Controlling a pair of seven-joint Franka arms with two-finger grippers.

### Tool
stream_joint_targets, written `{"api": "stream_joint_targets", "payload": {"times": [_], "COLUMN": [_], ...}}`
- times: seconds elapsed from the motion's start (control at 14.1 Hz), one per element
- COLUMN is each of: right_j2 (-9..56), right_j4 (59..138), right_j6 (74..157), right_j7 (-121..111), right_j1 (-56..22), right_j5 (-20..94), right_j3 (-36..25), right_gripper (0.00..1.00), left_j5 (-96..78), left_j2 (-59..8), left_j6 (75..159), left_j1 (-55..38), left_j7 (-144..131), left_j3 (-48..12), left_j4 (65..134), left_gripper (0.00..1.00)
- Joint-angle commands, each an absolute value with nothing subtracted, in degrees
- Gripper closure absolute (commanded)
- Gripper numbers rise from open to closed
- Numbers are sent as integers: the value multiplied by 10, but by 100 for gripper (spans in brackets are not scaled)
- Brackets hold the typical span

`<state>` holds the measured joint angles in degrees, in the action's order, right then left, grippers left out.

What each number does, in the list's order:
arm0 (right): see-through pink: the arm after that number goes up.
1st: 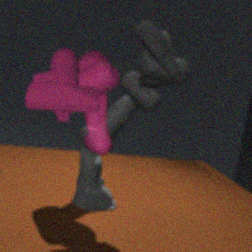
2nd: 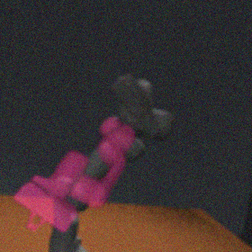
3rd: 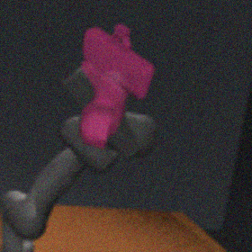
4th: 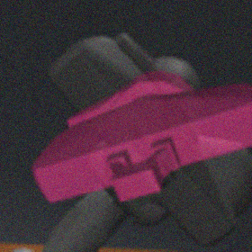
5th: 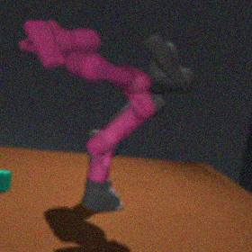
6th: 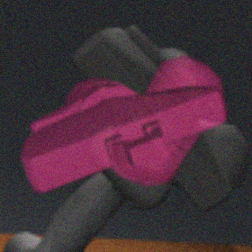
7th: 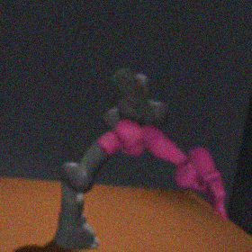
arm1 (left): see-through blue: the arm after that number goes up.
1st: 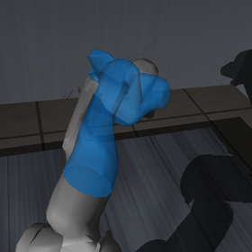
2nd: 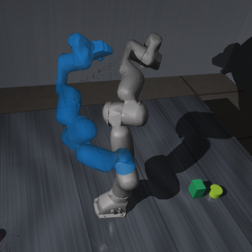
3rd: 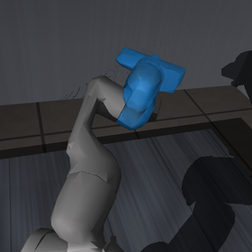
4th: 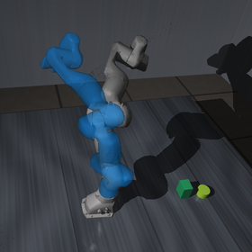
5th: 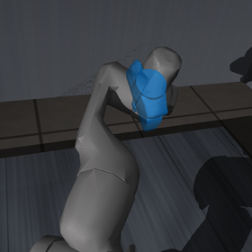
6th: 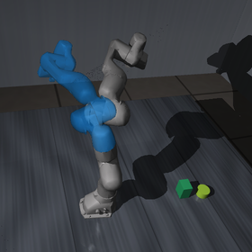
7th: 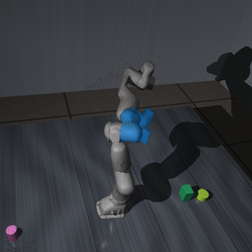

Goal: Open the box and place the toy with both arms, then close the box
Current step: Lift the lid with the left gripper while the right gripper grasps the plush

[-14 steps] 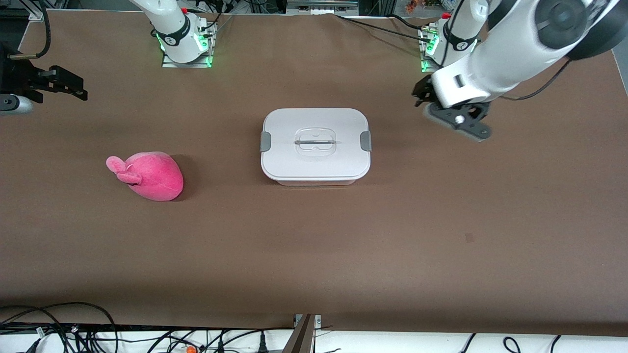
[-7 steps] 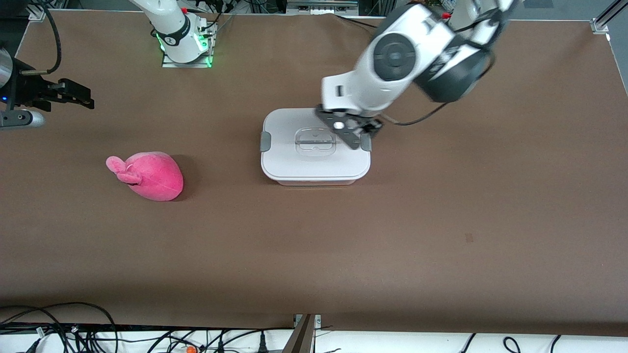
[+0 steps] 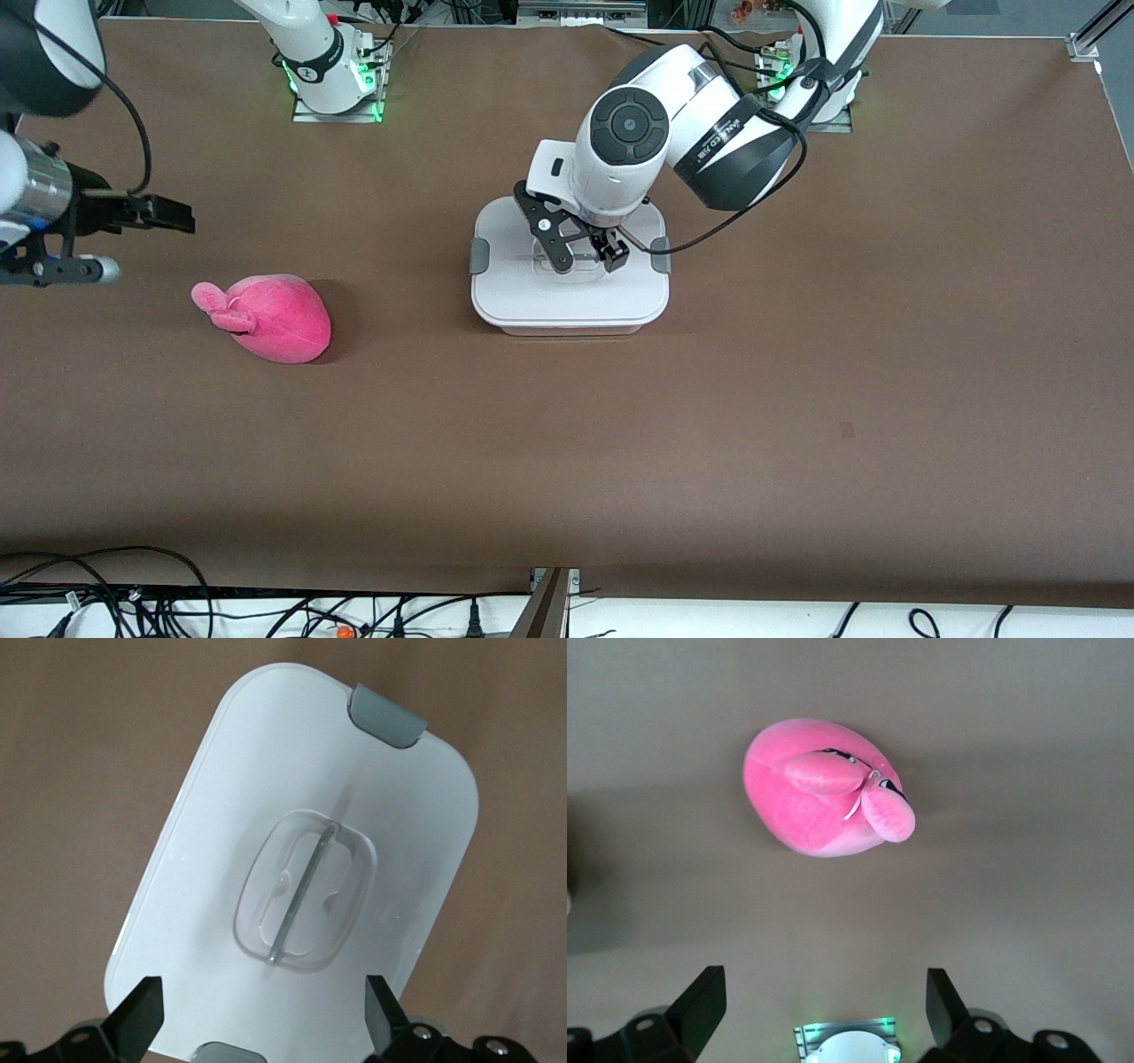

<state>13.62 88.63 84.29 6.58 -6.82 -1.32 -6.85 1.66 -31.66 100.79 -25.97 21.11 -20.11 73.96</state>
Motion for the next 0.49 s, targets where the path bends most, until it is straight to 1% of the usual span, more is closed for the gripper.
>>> {"api": "stream_joint_targets", "payload": {"times": [0.0, 0.14, 0.21, 0.42], "right_j2": [159, 156, 153, 143], "right_j4": [929, 992, 1014, 1045], "right_j6": [904, 974, 991, 994], "right_j7": [124, 132, 134, 157], "right_j1": [-62, -58, -57, -58], "right_j5": [-12, -5, -1, 20], "right_j3": [-66, -68, -69, -72], "right_gripper": [0, 0, 0, 0], "left_j5": [34, 36, 40, 49], "left_j2": [-350, -366, -370, -389], "left_j6": [1013, 1021, 1029, 1074], "left_j1": [-272, -289, -296, -300], "left_j7": [238, 244, 247, 293], "left_j3": [-201, -201, -201, -202], "left_j4": [726, 728, 730, 742], "left_gripper": [0, 0, 0, 0]}}
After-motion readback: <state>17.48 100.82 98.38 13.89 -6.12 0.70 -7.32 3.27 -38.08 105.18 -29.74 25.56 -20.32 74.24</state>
